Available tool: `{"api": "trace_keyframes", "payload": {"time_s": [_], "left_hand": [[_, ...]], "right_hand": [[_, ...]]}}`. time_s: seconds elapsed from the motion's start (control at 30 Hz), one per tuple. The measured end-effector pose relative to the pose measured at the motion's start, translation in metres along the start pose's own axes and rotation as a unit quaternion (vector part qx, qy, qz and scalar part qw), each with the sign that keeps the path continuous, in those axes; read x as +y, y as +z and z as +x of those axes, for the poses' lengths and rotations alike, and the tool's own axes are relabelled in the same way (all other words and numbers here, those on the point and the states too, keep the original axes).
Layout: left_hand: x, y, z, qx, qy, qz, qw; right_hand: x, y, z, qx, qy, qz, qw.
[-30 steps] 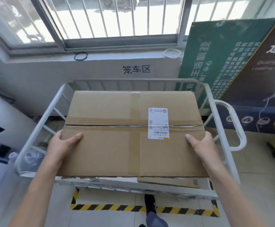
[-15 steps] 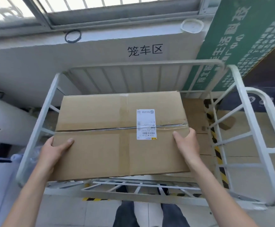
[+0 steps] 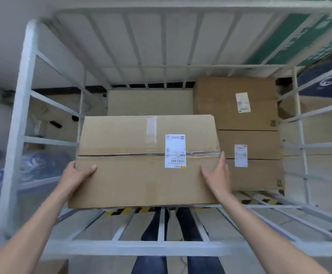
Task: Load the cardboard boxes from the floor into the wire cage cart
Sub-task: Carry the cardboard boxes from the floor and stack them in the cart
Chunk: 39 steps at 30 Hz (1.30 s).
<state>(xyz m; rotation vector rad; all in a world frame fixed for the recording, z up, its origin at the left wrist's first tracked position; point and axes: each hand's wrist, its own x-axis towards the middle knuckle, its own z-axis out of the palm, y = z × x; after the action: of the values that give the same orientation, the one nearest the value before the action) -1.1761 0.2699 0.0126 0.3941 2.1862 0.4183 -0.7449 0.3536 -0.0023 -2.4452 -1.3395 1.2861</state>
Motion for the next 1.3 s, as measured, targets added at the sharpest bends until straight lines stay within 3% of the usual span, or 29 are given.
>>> {"api": "trace_keyframes", "payload": {"time_s": [0.13, 0.3, 0.5, 0.63, 0.7, 0.8, 0.87, 0.93, 1.0, 1.3], "left_hand": [[-0.043, 0.023, 0.054, -0.034, -0.044, 0.005, 0.998], [-0.078, 0.062, 0.130, -0.062, -0.030, 0.044, 0.997], [-0.130, 0.152, 0.221, -0.067, -0.034, 0.040, 0.996], [-0.149, 0.210, 0.257, -0.062, -0.055, 0.055, 0.995], [-0.151, 0.234, 0.267, -0.054, -0.058, 0.108, 0.991], [-0.141, 0.273, 0.268, -0.082, -0.022, 0.173, 0.981], [-0.127, 0.299, 0.266, -0.080, 0.057, 0.260, 0.961], [-0.114, 0.321, 0.270, -0.087, 0.139, 0.380, 0.910], [-0.105, 0.337, 0.278, -0.109, 0.165, 0.453, 0.869], [-0.123, 0.368, 0.286, -0.115, 0.143, 0.461, 0.869]], "right_hand": [[0.021, 0.061, 0.042, -0.031, 0.018, -0.020, 0.999], [0.047, 0.128, 0.103, -0.022, 0.012, -0.047, 0.999], [0.100, 0.196, 0.172, -0.018, -0.043, -0.183, 0.982], [0.132, 0.225, 0.192, -0.028, -0.131, -0.347, 0.928], [0.144, 0.239, 0.201, -0.065, -0.184, -0.398, 0.896], [0.151, 0.258, 0.223, -0.130, -0.193, -0.450, 0.862], [0.153, 0.269, 0.239, -0.172, -0.191, -0.471, 0.844], [0.152, 0.278, 0.255, -0.210, -0.174, -0.469, 0.840], [0.150, 0.285, 0.268, -0.222, -0.162, -0.466, 0.841], [0.175, 0.283, 0.282, -0.174, -0.215, -0.511, 0.813]]}}
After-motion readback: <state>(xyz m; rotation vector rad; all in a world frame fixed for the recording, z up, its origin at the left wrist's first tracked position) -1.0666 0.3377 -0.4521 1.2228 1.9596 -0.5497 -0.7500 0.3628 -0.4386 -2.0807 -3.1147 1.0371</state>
